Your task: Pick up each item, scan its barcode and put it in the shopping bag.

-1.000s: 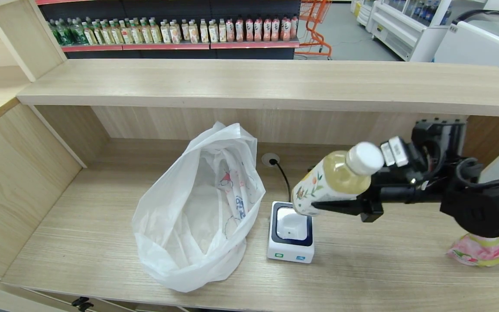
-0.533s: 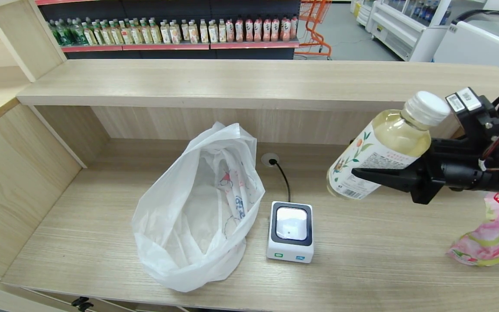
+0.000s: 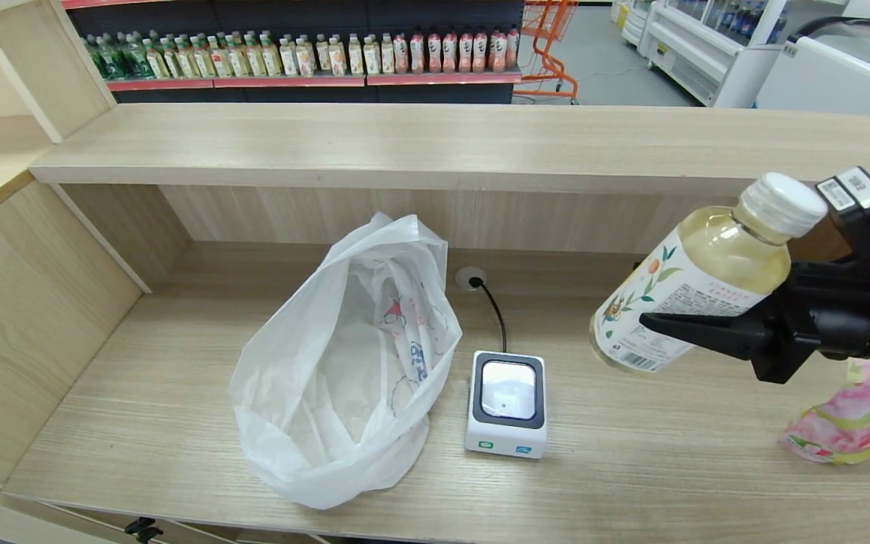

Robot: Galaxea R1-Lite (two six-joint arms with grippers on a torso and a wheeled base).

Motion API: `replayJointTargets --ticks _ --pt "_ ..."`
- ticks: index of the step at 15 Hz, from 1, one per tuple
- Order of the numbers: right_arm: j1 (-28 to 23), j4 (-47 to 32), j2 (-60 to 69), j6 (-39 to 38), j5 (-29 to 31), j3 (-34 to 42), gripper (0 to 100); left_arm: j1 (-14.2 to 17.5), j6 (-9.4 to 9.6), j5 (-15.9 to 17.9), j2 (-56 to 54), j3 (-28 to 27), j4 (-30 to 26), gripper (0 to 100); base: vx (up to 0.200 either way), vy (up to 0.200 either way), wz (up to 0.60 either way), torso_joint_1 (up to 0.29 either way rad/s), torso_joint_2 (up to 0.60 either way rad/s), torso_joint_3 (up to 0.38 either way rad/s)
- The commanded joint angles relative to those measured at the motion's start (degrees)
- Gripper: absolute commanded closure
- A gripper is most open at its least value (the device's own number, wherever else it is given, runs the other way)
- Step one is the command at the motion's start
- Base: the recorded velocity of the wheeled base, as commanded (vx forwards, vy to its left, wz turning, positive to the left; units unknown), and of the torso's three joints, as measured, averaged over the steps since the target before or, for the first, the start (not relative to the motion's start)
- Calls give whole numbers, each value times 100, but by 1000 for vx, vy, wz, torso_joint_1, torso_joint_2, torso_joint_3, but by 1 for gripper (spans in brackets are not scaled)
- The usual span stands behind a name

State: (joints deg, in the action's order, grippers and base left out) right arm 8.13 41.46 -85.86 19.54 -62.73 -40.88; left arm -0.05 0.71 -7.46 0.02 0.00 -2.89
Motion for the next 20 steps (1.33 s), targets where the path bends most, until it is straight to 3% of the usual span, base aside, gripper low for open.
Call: replayJointTargets --ticks 1,7,12,15,20 --pt "-119 2 140 -100 -2 150 100 -4 0 -1 -2 0 -1 0 0 0 0 0 0 0" --pt "-391 2 333 -135 -2 361 100 -4 0 -1 6 0 -1 0 0 0 0 0 0 0" --pt "-391 2 456 -328 15 607 100 -4 -27 -1 -2 0 -1 0 -200 0 0 1 2 2" --pt "-382 2 465 -847 165 554 100 -4 0 -1 -2 0 -1 0 0 0 0 0 0 0" --pt "-22 -6 403 -2183 965 326 100 -4 -27 -1 -2 0 -1 0 0 200 0 8 3 4"
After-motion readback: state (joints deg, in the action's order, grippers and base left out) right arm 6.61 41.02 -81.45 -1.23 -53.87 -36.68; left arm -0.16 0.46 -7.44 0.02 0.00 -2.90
